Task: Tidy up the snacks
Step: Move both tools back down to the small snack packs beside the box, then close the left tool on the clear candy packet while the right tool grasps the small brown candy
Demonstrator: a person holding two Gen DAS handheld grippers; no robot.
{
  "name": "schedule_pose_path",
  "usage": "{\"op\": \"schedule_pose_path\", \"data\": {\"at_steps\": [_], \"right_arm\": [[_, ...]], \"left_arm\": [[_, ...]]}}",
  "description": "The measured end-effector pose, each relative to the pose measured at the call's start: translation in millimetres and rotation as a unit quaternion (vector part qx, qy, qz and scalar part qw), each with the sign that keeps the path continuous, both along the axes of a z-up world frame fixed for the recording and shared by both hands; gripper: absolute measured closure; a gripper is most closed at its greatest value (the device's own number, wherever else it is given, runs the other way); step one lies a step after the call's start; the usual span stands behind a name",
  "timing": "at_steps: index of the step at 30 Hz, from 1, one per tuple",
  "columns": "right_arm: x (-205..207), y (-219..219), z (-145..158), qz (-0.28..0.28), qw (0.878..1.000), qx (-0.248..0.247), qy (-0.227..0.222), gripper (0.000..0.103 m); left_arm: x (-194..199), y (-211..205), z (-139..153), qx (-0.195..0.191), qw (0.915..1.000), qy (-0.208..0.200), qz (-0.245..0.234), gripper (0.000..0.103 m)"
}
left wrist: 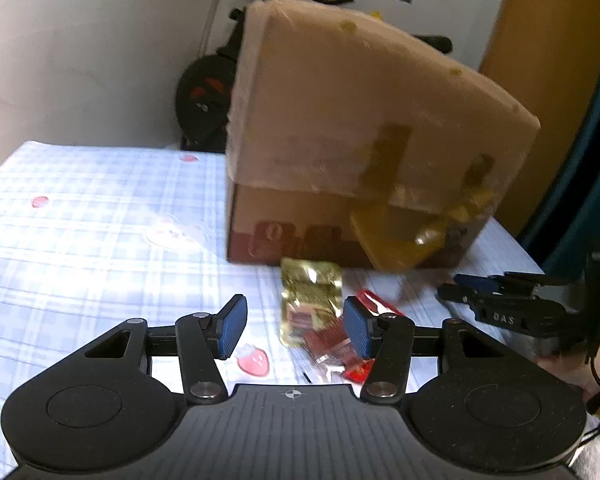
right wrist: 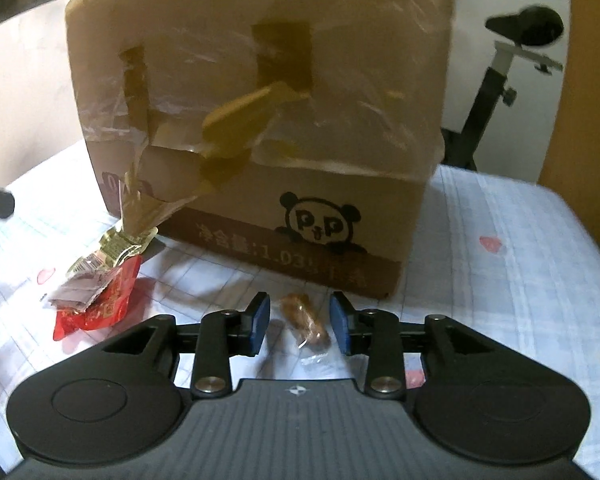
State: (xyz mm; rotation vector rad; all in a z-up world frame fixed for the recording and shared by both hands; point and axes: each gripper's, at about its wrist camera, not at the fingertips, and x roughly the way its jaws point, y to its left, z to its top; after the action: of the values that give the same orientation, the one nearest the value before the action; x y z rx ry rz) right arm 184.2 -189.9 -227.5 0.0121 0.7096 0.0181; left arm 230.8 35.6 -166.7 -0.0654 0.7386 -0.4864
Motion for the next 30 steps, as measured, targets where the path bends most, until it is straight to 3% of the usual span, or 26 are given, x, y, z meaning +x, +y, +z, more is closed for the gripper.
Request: {"op": "schedule_pose_path", "data": {"at_steps": [2,6,13,30], "right_arm": [[-3,-3,-4,-0.003,1.000,0.014,0.001,0.081],[-9,-2,-4,0.002,1.000,0.020,-0.011,0.082],[-11,13,-5,0.019,0.999,-0.019,-0.019,0.082],[-9,-4,-5,0.002,1.000,0.026,-0.016,0.082]], "left_arm": [[-1,-5,-4,0.006,0.9999,0.004,-0.013,0.047],[-3,-17,-15,0.022,0.9991,0.007,-0.035,0.047],[-4,-38,-31,0.057,0.9963,0.011,-0.064,0.046],[17,-71,-47,0.125,0.9871,-0.005,-0.100,0.045]]}}
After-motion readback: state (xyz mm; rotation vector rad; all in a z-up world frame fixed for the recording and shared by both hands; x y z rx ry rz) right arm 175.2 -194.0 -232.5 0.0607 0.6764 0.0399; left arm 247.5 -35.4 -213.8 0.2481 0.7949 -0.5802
